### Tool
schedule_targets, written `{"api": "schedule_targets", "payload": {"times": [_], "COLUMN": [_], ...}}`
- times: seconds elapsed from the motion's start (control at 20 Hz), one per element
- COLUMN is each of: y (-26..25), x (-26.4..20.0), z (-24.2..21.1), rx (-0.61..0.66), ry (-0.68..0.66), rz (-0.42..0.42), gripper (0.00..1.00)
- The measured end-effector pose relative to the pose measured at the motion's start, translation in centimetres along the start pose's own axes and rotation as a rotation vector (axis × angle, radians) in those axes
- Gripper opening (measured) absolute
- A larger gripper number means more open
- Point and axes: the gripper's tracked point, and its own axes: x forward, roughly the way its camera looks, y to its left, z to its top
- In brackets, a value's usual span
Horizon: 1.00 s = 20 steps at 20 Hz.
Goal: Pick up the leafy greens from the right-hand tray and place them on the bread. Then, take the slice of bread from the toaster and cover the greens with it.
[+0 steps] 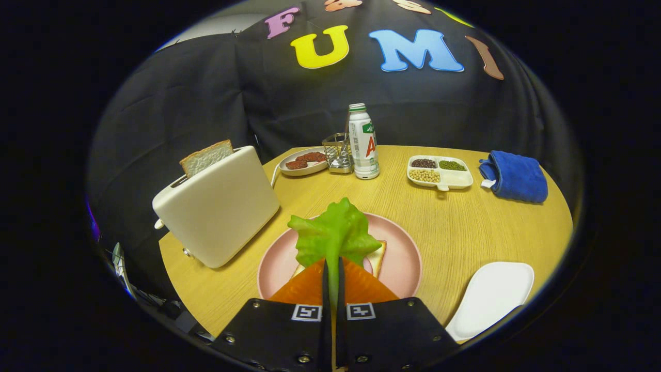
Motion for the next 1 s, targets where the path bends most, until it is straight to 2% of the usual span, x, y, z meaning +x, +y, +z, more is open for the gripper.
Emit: {"api": "schedule_targets", "payload": {"times": [0.05,0.15,0.25,0.45,0.5,0.55,0.8,1.0], "y": [0.0,0.5,0.1,0.0,0.2,0.1,-0.1,-1.4], "x": [0.2,0.1,0.0,-0.4,-0.5,-0.8,-2.1,-4.0], "z": [-0.2,-0.5,-0.3,0.6,0.8,1.1,2.6,4.6], "rx": [0.0,0.002,-0.007,-0.015,-0.015,-0.018,-0.052,-0.094], "ry": [0.005,0.015,0.004,-0.029,-0.034,-0.043,-0.107,-0.186], "rz": [-0.002,0.011,-0.002,-0.015,-0.015,-0.017,-0.049,-0.113], "gripper": [0.03,0.1,0.29,0.41,0.51,0.54,0.56,0.56]}}
